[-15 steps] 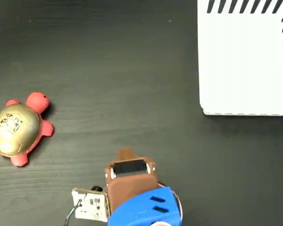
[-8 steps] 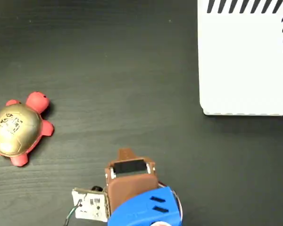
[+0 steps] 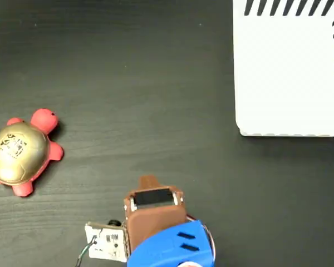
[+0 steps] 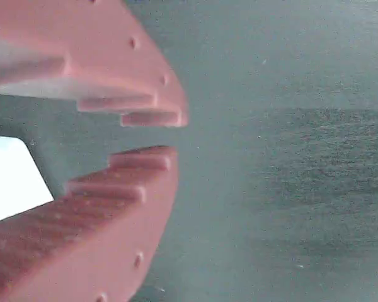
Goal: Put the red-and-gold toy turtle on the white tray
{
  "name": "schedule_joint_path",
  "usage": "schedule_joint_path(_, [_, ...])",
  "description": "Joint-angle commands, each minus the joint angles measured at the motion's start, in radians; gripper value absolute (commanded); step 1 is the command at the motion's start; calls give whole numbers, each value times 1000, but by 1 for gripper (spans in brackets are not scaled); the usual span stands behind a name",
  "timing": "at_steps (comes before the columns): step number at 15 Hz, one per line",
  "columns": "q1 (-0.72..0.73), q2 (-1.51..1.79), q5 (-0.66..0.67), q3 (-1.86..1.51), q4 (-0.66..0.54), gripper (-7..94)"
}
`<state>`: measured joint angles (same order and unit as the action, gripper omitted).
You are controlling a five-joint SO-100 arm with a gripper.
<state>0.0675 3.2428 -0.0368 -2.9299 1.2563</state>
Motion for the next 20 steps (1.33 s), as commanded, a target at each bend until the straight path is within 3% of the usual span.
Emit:
schedule_joint_path(1, [9, 8, -15, 6, 5, 0])
schedule_joint_path(7, [63, 8, 29, 6, 3, 0])
schedule_joint_path(10, [156, -58, 48, 72, -12, 0])
schedule_joint_path(15, [281, -591, 133, 517, -106, 0])
schedule_joint_path(20, [377, -1117, 232, 969, 57, 0])
